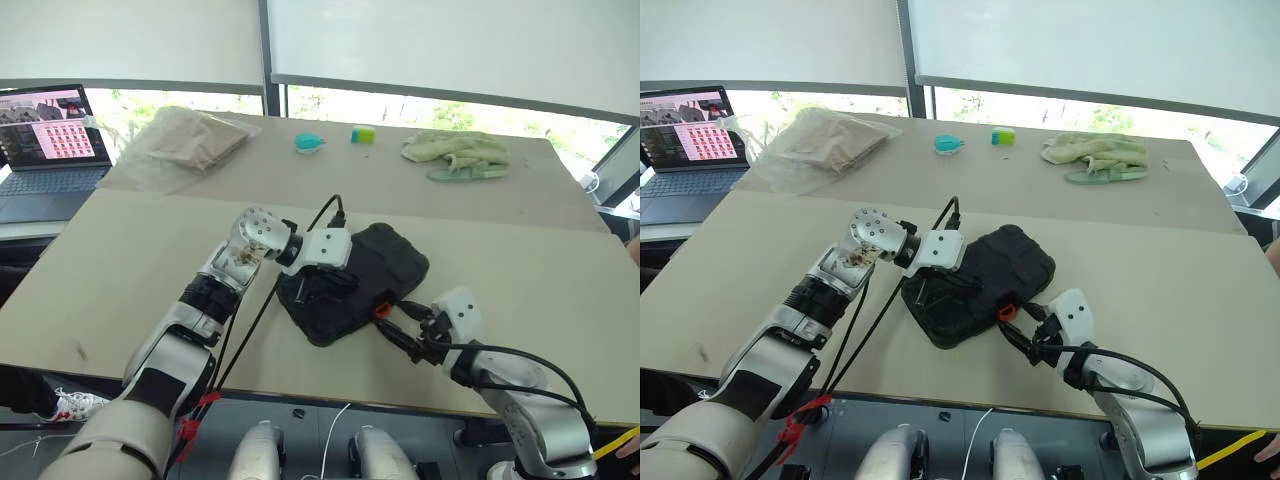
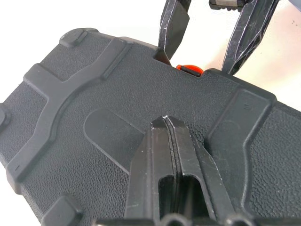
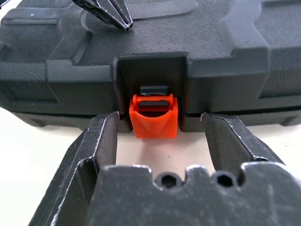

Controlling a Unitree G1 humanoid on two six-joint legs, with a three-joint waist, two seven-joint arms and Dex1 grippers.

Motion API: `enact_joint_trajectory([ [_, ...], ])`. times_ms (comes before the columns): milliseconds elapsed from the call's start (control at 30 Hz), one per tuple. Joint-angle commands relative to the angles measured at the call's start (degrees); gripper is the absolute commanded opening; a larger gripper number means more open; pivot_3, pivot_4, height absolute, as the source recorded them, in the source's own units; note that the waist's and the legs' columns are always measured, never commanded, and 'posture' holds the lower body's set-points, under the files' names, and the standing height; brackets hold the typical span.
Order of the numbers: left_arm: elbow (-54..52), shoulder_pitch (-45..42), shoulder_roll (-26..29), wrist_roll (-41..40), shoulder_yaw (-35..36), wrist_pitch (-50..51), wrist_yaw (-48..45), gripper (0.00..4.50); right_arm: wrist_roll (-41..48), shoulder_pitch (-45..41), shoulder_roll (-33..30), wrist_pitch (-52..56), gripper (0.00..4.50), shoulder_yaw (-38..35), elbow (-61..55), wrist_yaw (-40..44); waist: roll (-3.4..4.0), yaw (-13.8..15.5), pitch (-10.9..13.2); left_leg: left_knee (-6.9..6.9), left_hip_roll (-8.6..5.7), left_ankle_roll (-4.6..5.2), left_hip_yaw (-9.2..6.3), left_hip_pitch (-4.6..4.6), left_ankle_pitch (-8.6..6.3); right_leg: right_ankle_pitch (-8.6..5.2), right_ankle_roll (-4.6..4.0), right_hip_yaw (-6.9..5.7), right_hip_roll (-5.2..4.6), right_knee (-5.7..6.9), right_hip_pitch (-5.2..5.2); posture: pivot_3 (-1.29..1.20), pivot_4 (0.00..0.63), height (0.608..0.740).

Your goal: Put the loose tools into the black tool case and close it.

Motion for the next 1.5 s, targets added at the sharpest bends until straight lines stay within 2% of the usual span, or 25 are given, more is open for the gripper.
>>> enact_joint_trajectory([
  [33, 2.5, 0.9, -0.2, 3.2, -3.2, -0.1, -0.9, 0.0, 1.9, -1.9, 1.0, 0.9, 3.26, -0.3, -0.5, -1.0, 0.0, -0.1, 0.0, 0.0, 0.01, 0.0, 0.0, 0.0, 0.0, 0.0, 0.0, 0.0, 0.01, 0.0, 0.0, 0.0, 0.15, 0.74],
  [200, 2.6, 0.8, 0.1, 3.3, -3.1, -0.2, -0.8, 0.0, 1.2, -1.4, 1.0, 0.3, 3.26, 0.9, 0.2, -1.1, 0.0, -0.2, 0.0, 0.0, 0.03, 0.0, -0.03, 0.02, 0.0, 0.0, -0.01, 0.0, 0.03, 0.0, -0.01, 0.0, 0.15, 0.74],
  [233, 2.7, 0.8, 0.1, 3.3, -3.1, -0.2, -0.8, 0.0, 0.8, -1.5, 0.9, -0.1, 2.75, 1.1, 0.4, -1.1, 0.0, -0.3, 0.0, -0.01, 0.03, 0.0, -0.03, 0.02, 0.0, 0.0, 0.0, 0.01, 0.03, 0.0, -0.01, 0.0, 0.15, 0.74],
  [267, 2.7, 0.8, 0.1, 3.3, -3.1, -0.2, -0.8, 0.0, 0.1, -1.6, 0.5, -0.8, 2.59, 1.6, 0.8, -0.9, 0.0, -0.2, 0.0, -0.01, 0.03, 0.0, -0.03, 0.02, 0.0, 0.0, 0.0, 0.01, 0.03, 0.0, -0.01, 0.0, 0.15, 0.74],
  [400, 2.6, 0.7, 0.0, 3.2, -3.0, -0.2, -0.7, 0.0, -1.2, -1.5, 0.2, -2.6, 1.31, 2.2, 1.6, -0.8, 0.0, -0.2, 0.0, -0.01, 0.02, 0.0, -0.03, 0.0, 0.0, -0.01, -0.01, 0.01, 0.02, 0.0, -0.02, 0.0, 0.15, 0.74],
  [967, 3.9, 0.4, -0.2, 3.4, -3.0, -1.0, -0.7, 0.0, -1.6, 3.6, -3.6, -5.6, 1.31, 1.0, -5.6, 1.1, 0.0, 0.0, 0.0, -0.06, 0.0, 0.0, -0.04, -0.05, 0.0, -0.02, 0.01, 0.01, -0.01, -0.04, -0.05, 0.0, 0.15, 0.74],
  [1400, 5.2, -0.1, -0.7, 3.6, -3.0, -1.8, -0.3, 0.0, 0.0, 1.8, -3.6, -3.6, 1.31, 0.5, -7.3, 0.9, 0.0, -0.1, 0.0, -0.09, 0.01, 0.0, -0.06, -0.05, 0.0, -0.07, 0.05, 0.01, -0.01, -0.05, -0.08, 0.0, 0.15, 0.74],
  [1467, 5.2, 0.0, -0.6, 3.6, -3.0, -1.9, -0.3, 0.0, 0.3, 2.5, -4.2, -2.4, 2.26, 0.3, -7.4, 1.3, 0.0, 0.0, 0.0, -0.09, 0.0, 0.0, -0.06, -0.05, 0.0, -0.06, 0.05, 0.02, -0.02, -0.05, -0.08, 0.0, 0.15, 0.74],
  [1500, 5.2, 0.0, -0.6, 3.6, -3.0, -1.9, -0.3, 0.0, -0.1, 2.7, -4.5, -2.4, 2.45, 0.5, -7.3, 1.2, 0.0, 0.0, 0.0, -0.09, 0.0, 0.0, -0.06, -0.05, 0.0, -0.07, 0.05, 0.02, -0.02, -0.05, -0.08, 0.0, 0.15, 0.74],
])
